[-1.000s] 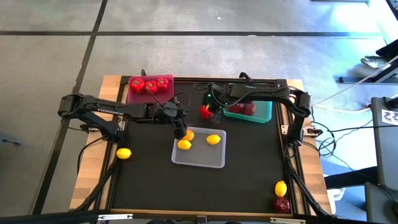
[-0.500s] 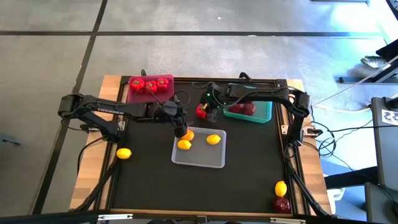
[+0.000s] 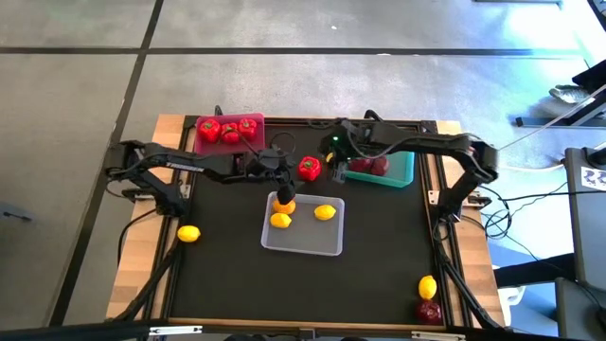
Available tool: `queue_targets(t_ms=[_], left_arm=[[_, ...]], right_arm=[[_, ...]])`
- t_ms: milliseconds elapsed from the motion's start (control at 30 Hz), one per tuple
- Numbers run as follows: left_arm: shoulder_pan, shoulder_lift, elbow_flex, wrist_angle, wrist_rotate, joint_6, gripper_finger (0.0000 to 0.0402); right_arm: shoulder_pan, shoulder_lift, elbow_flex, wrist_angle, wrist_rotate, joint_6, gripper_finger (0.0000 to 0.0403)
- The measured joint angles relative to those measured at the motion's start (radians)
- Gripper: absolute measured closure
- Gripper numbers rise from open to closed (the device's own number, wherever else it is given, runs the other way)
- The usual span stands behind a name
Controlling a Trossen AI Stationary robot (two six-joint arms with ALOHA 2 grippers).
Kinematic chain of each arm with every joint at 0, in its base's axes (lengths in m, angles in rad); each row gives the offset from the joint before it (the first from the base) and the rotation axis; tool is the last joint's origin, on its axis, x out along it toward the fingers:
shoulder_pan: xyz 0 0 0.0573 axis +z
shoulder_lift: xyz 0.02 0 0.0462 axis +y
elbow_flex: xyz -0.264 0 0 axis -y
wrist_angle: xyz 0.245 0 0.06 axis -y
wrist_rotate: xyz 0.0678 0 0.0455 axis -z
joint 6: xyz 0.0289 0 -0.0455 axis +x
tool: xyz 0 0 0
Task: Sort produce into baskets
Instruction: Put the bell pepper into the red bin
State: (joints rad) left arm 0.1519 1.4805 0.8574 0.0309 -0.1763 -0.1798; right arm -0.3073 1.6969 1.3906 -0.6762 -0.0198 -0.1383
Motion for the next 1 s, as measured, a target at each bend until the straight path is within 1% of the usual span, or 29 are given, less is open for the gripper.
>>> queue_targets(t_ms=[100,167,300,400,467,533,600,833,1000], left_arm=[[0.033,0.050,0.000,0.034,0.035,-0.039,0.0065],[0.059,0.081,0.000,0.044,0.059,-0.059,0.0071],[0.110,0.130,0.017,0.041,0.079,-0.085,0.0093],[0.135,0.158,0.039,0.058,0.090,-0.073,0.0113],[0.146,0.171,0.041,0.091,0.117,-0.049,0.0125],[0.152,0.191,0.042,0.136,0.132,-0.029,0.0136],[0.158,0.207,0.042,0.146,0.137,-0.009,0.0147],[0.179,0.260,0.042,0.199,0.143,0.030,0.0185],[0.178,0.276,0.041,0.239,0.145,0.049,0.0224]], right_arm=[[0.000,-0.065,-0.076,0.038,0.000,0.004,0.0251],[0.005,-0.105,-0.151,0.084,-0.007,0.013,0.0251],[0.051,-0.168,-0.309,0.283,-0.027,0.032,0.0251],[0.100,-0.180,-0.404,0.445,-0.031,0.032,0.0251],[0.129,-0.180,-0.443,0.524,-0.034,0.032,0.0251],[0.150,-0.181,-0.468,0.593,-0.033,0.030,0.0251],[0.167,-0.181,-0.481,0.630,-0.025,0.029,0.0251],[0.172,-0.181,-0.482,0.659,-0.010,0.043,0.0251],[0.172,-0.181,-0.482,0.671,-0.009,0.048,0.0251]])
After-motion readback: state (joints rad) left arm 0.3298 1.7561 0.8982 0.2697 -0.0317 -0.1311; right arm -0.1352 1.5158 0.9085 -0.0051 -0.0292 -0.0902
